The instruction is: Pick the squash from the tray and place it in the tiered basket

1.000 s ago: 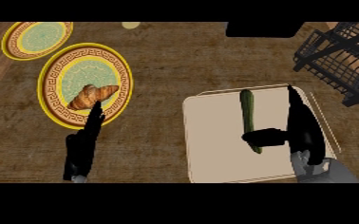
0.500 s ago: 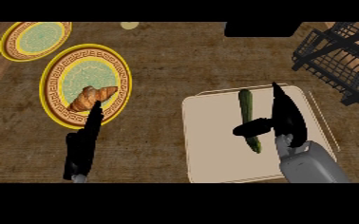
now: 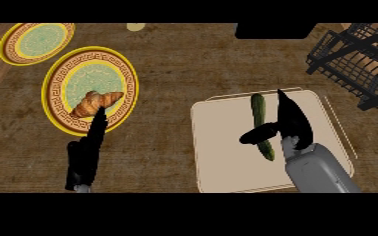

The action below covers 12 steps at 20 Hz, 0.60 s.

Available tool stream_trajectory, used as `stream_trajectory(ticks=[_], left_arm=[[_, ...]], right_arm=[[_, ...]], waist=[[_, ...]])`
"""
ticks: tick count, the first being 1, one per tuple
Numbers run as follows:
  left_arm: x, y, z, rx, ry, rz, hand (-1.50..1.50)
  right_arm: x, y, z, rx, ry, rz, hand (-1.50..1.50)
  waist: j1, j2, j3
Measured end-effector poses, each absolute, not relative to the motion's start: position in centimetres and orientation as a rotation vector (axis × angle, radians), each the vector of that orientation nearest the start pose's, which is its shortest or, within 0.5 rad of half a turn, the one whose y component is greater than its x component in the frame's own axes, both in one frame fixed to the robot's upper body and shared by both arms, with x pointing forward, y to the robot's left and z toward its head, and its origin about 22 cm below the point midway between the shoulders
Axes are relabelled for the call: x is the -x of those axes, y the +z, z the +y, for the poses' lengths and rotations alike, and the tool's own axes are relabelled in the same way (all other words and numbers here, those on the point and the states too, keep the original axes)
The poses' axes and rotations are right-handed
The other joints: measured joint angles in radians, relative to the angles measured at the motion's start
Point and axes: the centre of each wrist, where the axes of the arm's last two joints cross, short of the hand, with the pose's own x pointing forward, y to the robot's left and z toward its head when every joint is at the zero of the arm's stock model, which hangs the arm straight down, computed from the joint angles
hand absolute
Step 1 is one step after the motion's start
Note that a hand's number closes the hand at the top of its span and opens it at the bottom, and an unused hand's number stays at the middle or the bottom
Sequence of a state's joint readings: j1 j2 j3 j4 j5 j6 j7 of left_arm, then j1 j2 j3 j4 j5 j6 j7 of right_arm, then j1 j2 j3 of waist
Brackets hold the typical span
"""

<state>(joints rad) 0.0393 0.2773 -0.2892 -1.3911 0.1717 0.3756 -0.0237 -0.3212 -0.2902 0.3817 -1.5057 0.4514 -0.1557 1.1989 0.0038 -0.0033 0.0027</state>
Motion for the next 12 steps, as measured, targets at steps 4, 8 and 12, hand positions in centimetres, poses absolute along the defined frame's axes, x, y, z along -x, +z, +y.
stream_trajectory(ticks=[4,8,12], left_arm=[[-21.9,-4.6,24.7,-0.242,-0.019,-1.337,0.0],[-21.8,-4.4,24.5,-0.247,-0.02,-1.334,0.0],[-21.3,-4.7,24.2,-0.249,-0.019,-1.344,0.0]], right_arm=[[-29.5,4.9,-18.5,0.709,0.415,-0.666,-1.5],[-30.1,4.6,-18.7,0.685,0.418,-0.633,-1.5],[-30.0,3.7,-18.9,0.654,0.413,-0.602,-1.5]], waist=[[-0.001,0.0,0.0],[-0.001,0.0,0.0],[-0.001,0.0,0.0]])
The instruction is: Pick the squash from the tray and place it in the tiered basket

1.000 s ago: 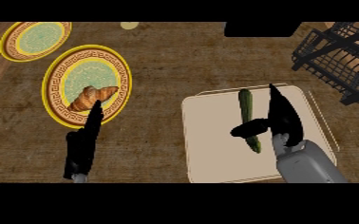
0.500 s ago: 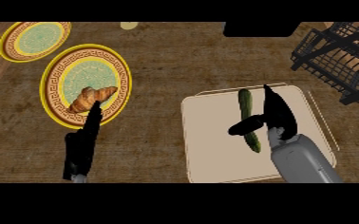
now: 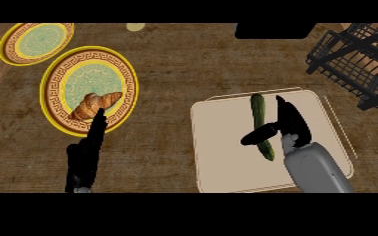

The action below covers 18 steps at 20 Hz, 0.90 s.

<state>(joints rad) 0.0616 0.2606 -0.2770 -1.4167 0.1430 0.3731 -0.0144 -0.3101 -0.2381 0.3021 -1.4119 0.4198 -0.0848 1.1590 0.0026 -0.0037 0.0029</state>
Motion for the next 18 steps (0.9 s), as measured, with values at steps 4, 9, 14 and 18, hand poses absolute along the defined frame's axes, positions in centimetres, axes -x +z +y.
stream_trajectory(ticks=[4,9,14,18], left_arm=[[-21.4,-4.4,24.5,-0.247,-0.02,-1.339,0.0],[-21.4,-4.6,24.2,-0.248,-0.023,-1.337,0.0],[-21.6,-4.8,23.9,-0.252,-0.02,-1.339,0.0],[-21.3,-5.1,24.2,-0.255,-0.023,-1.344,0.0]], right_arm=[[-30.3,2.8,-18.8,0.631,0.411,-0.58,-1.5],[-30.2,2.4,-19.3,0.64,0.405,-0.572,1.5],[-30.5,1.5,-18.7,0.684,0.416,-0.58,1.5],[-30.5,0.7,-18.8,0.734,0.447,-0.605,1.5]], waist=[[0.0,0.001,0.0],[-0.002,-0.003,-0.004],[-0.006,-0.012,-0.015],[-0.005,-0.018,-0.021]])
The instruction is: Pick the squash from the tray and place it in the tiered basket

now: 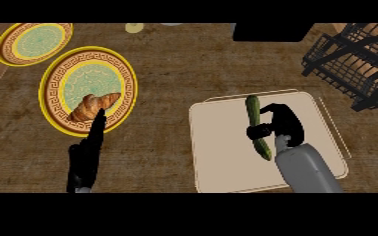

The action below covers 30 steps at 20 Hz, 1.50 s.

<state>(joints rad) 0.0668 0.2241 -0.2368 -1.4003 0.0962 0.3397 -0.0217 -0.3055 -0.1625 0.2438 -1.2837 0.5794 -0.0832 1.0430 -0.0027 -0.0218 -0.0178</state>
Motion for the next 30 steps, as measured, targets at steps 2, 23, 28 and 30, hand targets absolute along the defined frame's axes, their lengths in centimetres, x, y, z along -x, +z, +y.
stream_trajectory(ticks=[2,23,28,30], left_arm=[[-21.2,-5.0,24.5,-0.251,-0.021,-1.349,0.0],[-20.1,-4.8,25.7,-0.283,0.019,-1.323,0.0],[-20.3,-4.3,25.9,-0.283,0.014,-1.318,0.0],[-20.4,-4.4,25.3,-0.281,0.011,-1.318,0.0]], right_arm=[[-30.7,0.3,-18.8,0.774,0.465,-0.612,1.5],[-22.9,13.6,-45.7,1.098,0.315,-1.004,1.5],[-20.3,21.0,-47.5,1.219,0.272,-1.156,1.5],[-19.2,23.4,-47.7,1.258,0.281,-1.187,1.5]], waist=[[0.0,-0.001,-0.002],[-0.047,0.008,0.02],[-0.041,0.009,0.018],[-0.035,0.011,0.018]])
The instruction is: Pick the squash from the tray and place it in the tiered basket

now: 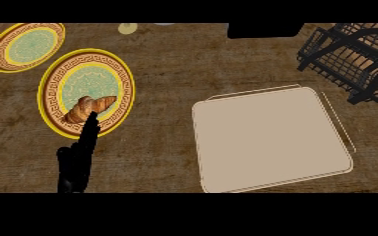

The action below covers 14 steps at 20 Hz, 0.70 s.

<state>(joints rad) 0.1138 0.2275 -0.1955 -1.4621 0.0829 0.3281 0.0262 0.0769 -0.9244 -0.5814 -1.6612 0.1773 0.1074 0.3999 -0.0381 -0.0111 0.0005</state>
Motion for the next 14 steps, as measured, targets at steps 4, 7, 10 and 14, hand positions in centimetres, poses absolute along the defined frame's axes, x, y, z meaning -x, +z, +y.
stream_trajectory(ticks=[4,7,10,14], left_arm=[[-20.7,-4.5,24.4,-0.263,-0.003,-1.323,0.0],[-20.9,-4.9,24.6,-0.25,-0.013,-1.336,0.0],[-21.6,-4.6,24.3,-0.249,-0.02,-1.338,0.0],[-21.5,-4.5,24.2,-0.242,-0.028,-1.347,0.0]], right_arm=[[-18.2,27.1,-47.4,1.307,0.256,-1.215,1.5],[-18.4,29.3,-47.1,1.329,0.237,-1.218,1.5],[-19.5,30.6,-47.5,1.34,0.212,-1.212,1.5],[-21.3,31.8,-47.6,1.338,0.178,-1.198,1.5]], waist=[[0.019,0.004,0.0],[0.03,0.006,0.001],[0.041,0.008,0.001],[0.05,0.01,0.001]])
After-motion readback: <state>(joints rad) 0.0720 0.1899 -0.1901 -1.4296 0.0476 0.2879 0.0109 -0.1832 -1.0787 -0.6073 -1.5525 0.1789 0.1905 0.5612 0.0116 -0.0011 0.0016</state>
